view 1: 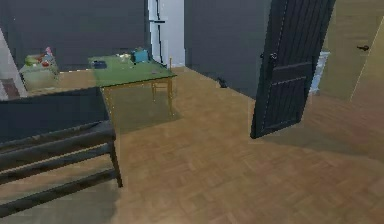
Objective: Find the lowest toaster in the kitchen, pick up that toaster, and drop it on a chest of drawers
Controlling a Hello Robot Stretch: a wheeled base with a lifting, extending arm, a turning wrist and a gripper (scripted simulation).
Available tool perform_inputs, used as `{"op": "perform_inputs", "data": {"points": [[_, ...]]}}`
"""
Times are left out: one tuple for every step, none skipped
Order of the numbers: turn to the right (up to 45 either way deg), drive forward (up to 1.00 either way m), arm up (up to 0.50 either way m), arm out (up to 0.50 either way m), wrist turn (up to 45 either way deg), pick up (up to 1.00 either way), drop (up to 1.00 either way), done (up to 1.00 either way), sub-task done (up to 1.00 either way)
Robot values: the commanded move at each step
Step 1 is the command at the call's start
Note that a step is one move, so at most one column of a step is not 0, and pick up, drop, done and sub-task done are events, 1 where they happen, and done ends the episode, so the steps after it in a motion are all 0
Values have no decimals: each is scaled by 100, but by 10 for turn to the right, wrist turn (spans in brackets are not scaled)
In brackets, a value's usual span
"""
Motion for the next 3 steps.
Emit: {"op": "perform_inputs", "data": {"points": [[0, 40, 0, 0, 0, 0, 0, 0, 0], [0, 100, 0, 0, 0, 0, 0, 0, 0], [30, 0, 0, 0, 0, 0, 0, 0, 0]]}}
